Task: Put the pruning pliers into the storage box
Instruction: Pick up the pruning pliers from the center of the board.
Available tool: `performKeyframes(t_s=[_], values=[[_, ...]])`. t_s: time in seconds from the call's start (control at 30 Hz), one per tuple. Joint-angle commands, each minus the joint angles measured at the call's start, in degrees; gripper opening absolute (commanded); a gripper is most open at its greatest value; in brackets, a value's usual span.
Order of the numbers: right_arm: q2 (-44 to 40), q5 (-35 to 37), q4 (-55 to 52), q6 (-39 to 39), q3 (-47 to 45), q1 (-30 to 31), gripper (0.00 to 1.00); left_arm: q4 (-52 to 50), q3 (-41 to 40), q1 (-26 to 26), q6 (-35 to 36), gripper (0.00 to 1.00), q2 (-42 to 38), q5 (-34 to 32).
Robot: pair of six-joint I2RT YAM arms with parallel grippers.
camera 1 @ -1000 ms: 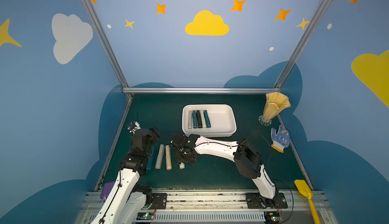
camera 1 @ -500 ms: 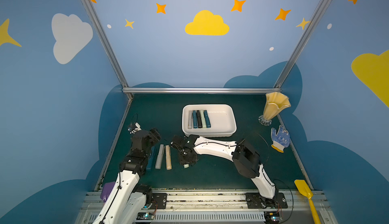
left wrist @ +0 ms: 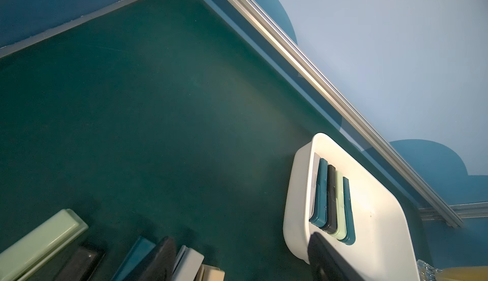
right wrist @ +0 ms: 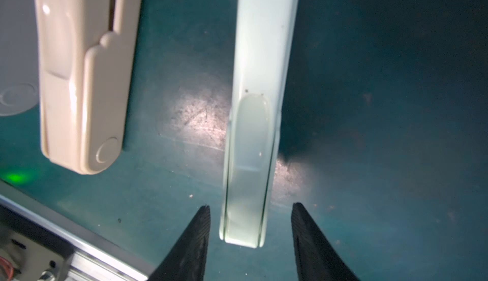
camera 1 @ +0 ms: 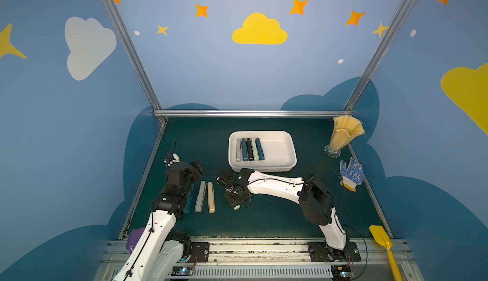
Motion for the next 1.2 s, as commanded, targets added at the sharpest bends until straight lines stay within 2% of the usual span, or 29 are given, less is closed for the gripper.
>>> performKeyframes(t_s=[0.0,0.5,0.73,0.9,1.17], values=[[0.6,-0.3,-0.6,-2.4,1.3,0.6,0.47,0.6,-0.2,0.2,0.7,0.79,-0.2,0.2],[5.5,-0.1,-4.8,-2.4,5.0,-0.2,0.42,1.0,-0.3,0.2,1.0,0.78,0.6,0.6],[5.4,0.6,-5.1,-2.4,4.6,-0.2,0.38,1.0,-0.2,0.2,1.0,0.77,0.6,0.7],[5.0,1.6,-6.0,-2.1,4.5,-0.2,0.30,1.0,-0.1,0.2,1.1,0.77,0.6,0.7],[1.0,3.8,-7.2,-1.8,2.6,-0.3,0.28,0.5,0.1,0.2,1.4,0.77,1.3,0.8]])
